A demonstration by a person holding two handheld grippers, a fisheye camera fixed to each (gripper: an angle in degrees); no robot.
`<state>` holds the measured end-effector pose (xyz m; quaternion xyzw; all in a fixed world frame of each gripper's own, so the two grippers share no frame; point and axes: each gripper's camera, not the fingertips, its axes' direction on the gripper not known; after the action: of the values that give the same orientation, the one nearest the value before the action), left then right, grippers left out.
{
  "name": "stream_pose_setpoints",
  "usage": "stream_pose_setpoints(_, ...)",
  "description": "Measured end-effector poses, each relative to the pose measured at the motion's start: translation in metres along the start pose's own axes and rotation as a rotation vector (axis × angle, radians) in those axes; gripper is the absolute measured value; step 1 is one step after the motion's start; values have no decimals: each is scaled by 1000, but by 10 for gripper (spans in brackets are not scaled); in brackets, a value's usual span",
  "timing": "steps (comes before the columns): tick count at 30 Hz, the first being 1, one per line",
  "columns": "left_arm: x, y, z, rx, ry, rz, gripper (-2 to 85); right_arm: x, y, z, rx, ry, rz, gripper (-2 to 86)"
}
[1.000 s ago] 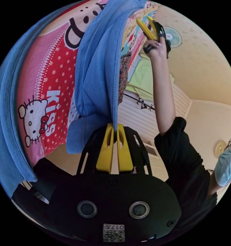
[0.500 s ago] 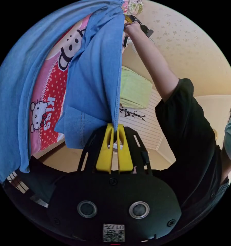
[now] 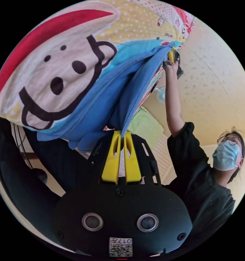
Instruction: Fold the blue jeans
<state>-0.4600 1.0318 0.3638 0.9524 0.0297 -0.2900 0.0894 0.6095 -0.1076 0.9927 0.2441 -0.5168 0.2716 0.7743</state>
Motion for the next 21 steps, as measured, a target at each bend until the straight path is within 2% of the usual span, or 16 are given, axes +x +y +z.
stream_pose_setpoints(2, -2, -11, -10, -52, -22, 9, -8, -11, 41, -8, -104, -64, -113, 66)
stream_pose_setpoints(5, 7, -23, -16, -127, -83, 39, -9, -17, 123, -21, -286, 9, -165, 67)
stream_pose_setpoints(7, 14, -30, -19, -168, -135, 62, -8, -12, 185, -30, -374, 63, -113, 75)
stream_pose_setpoints(10, 22, -43, -21, -230, -204, 82, -8, 3, 288, -40, -486, 95, 88, 86)
stream_pose_setpoints(12, 26, -49, -21, -264, -218, 83, -8, 10, 343, -52, -459, 81, 257, 92)
stream_pose_setpoints(14, 31, -55, -20, -314, -226, 87, -8, 22, 399, -71, -343, -13, 499, 102)
stream_pose_setpoints(17, 39, -59, -17, -372, -234, 87, -8, 29, 433, -90, -147, -149, 613, 92)
stream_pose_setpoints(21, 56, -62, -16, -433, -241, 75, -8, 40, 434, -83, -143, -383, 629, 37)
